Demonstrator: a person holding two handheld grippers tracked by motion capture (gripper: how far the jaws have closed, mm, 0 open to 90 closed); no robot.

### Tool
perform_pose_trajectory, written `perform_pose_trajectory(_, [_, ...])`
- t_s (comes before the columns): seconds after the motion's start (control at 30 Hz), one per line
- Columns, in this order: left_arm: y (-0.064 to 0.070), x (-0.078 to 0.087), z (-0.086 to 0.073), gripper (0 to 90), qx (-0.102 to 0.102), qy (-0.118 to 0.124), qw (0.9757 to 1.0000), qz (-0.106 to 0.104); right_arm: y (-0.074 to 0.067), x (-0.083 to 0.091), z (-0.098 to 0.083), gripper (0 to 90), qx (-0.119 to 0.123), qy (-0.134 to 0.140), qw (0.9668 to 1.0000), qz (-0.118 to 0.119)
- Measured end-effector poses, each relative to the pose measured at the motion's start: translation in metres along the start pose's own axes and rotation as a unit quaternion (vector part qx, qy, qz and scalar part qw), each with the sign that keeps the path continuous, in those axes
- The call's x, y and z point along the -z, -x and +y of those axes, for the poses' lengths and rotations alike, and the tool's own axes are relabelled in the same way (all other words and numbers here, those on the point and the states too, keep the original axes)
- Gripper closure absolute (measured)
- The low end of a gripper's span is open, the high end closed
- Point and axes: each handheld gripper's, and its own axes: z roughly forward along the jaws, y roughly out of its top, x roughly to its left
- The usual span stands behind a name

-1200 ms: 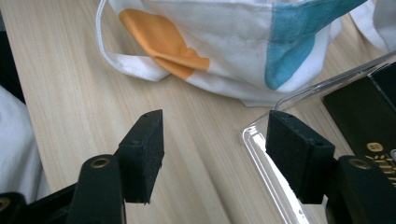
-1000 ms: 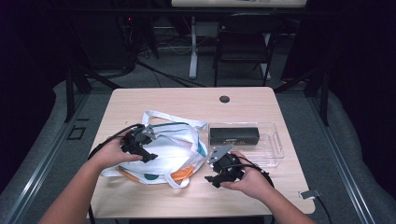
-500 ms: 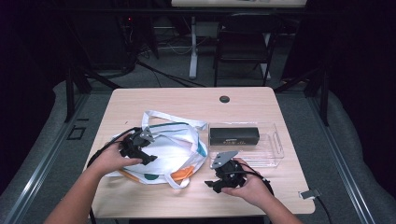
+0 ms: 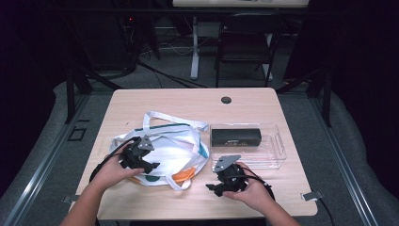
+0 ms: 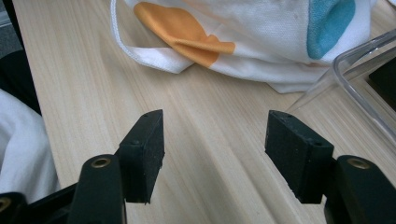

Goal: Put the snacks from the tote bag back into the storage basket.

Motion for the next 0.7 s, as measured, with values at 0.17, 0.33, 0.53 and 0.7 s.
perform_pose_trajectory(0.17, [0.003, -0.001, -0.004, 33.9, 0.021, 0.012, 0.9997, 0.0, -0.002, -0.002, -0.003, 37.4, 0.001, 0.001, 1.0, 0.001])
perform_pose_trajectory(0.33, [0.007, -0.004, -0.008, 33.9, 0.028, 0.022, 0.9993, -0.003, -0.003, -0.006, -0.007, 37.4, -0.006, 0.005, 1.0, -0.001])
perform_pose_trajectory(0.53, [0.011, -0.006, -0.008, 33.8, 0.024, 0.021, 0.9995, 0.003, -0.006, -0.008, -0.01, 37.4, -0.001, 0.006, 1.0, 0.0])
perform_pose_trajectory(0.7, [0.015, -0.004, -0.01, 33.8, 0.022, 0.027, 0.9994, 0.007, -0.007, -0.011, -0.011, 37.3, 0.003, 0.005, 1.0, -0.005])
